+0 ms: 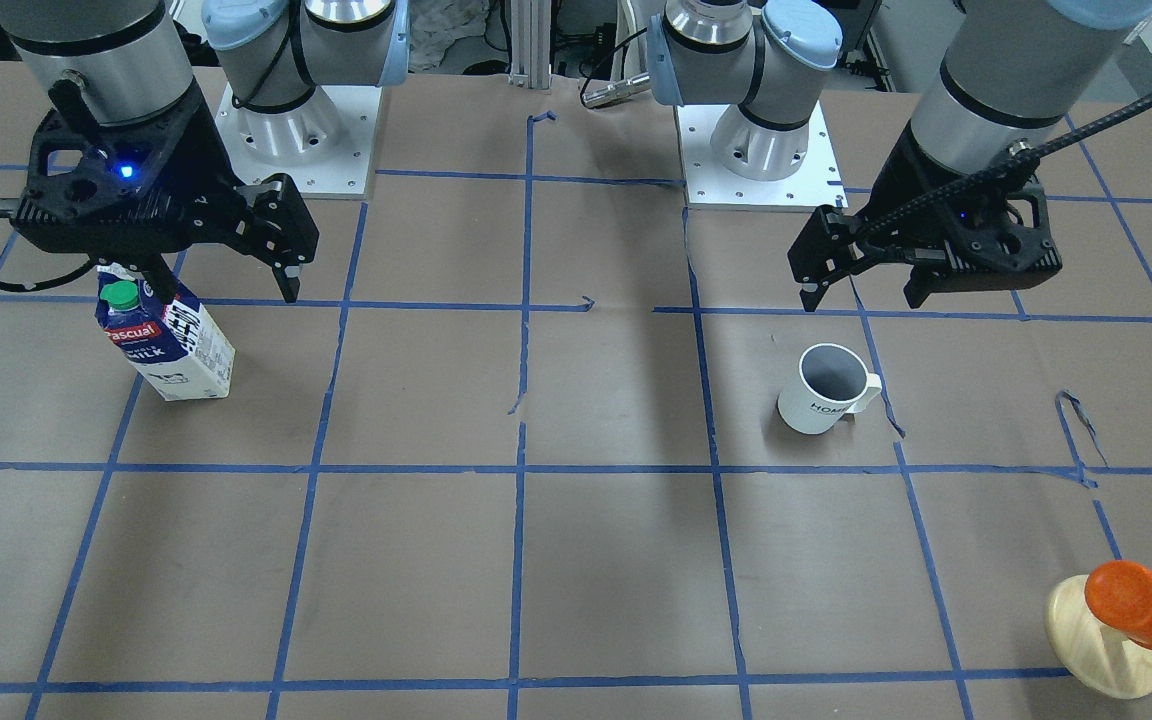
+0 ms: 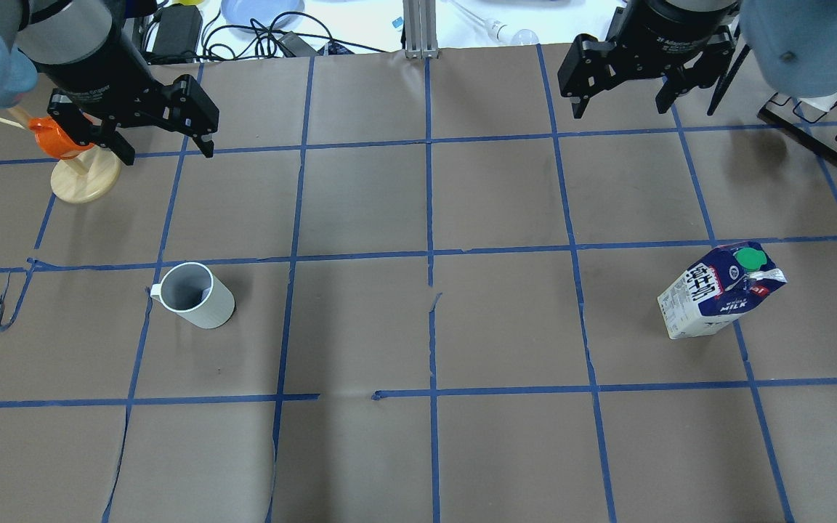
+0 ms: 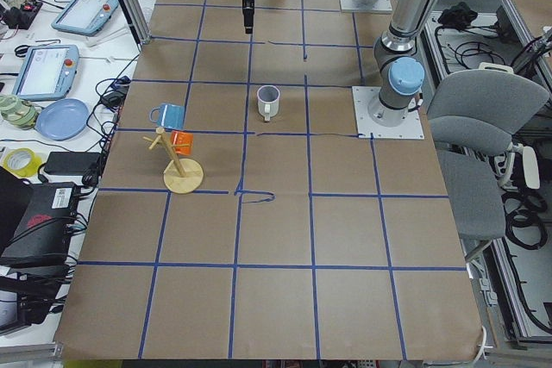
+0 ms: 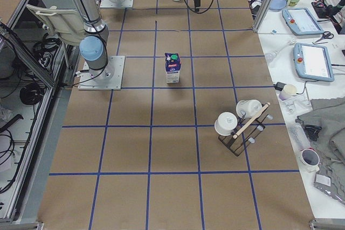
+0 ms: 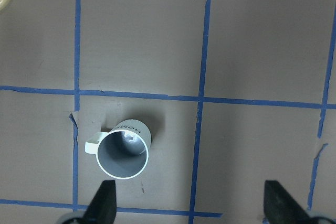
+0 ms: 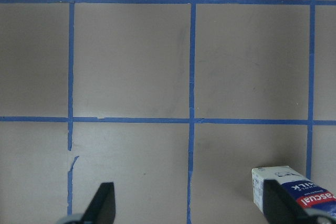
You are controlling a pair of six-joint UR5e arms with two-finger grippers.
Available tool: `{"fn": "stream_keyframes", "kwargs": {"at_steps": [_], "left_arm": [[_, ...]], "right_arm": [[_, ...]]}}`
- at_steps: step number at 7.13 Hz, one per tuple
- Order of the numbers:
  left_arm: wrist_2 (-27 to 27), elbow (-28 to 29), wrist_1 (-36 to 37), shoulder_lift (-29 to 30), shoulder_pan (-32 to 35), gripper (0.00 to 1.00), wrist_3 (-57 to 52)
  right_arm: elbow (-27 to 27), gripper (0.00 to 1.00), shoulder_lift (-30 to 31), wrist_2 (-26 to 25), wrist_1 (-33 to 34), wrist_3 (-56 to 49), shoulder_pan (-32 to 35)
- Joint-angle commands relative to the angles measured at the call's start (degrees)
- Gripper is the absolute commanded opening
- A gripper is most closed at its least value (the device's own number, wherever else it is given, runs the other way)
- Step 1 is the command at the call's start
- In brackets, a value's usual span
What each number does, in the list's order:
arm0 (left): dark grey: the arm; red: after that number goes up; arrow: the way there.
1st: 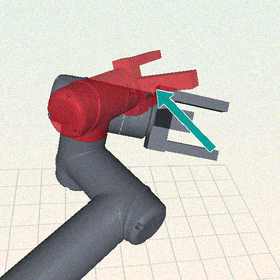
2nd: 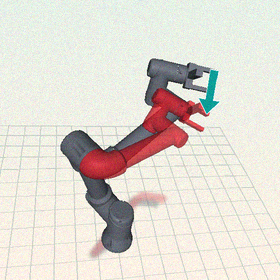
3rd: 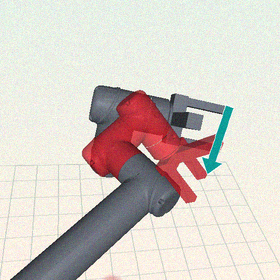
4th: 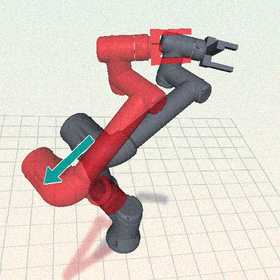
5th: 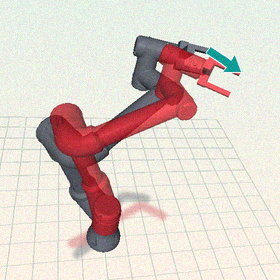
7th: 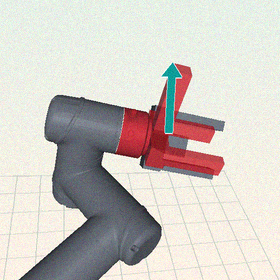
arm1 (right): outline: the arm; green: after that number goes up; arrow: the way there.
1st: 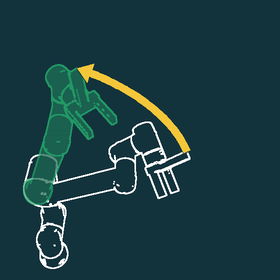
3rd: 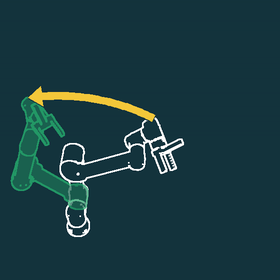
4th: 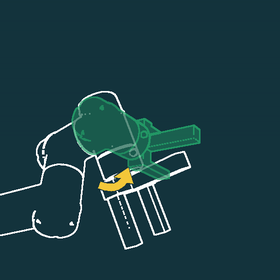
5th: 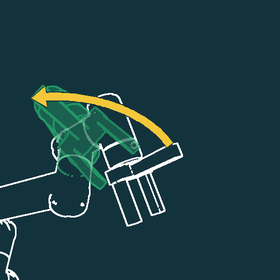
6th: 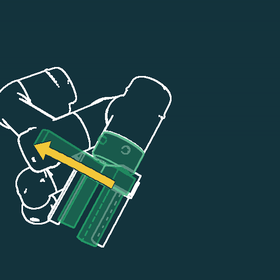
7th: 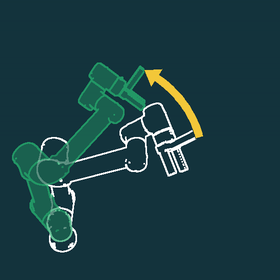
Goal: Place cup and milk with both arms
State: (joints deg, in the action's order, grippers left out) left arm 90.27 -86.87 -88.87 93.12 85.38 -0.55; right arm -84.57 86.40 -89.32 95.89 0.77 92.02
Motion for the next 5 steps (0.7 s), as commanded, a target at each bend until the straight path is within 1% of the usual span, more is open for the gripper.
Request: {"fn": "stream_keyframes", "kwargs": {"at_steps": [1, 4, 5], "left_arm": [[0.0, -0.3, 0.0, 0.0, -0.1, 1.00, 0.0], [0.2, -0.7, -0.1, -0.1, -0.3, 1.00, 0.2], [0.7, -1.9, 0.1, -0.3, -1.2, 1.00, 0.9]], "right_arm": [[0.0, 1.00, 0.0, 0.0, 0.0, -0.1, 0.0], [0.0, 1.00, 0.0, -0.1, 0.0, 0.1, 0.0], [0.0, 1.00, 0.0, -0.1, 0.0, 0.0, 0.0]]}}
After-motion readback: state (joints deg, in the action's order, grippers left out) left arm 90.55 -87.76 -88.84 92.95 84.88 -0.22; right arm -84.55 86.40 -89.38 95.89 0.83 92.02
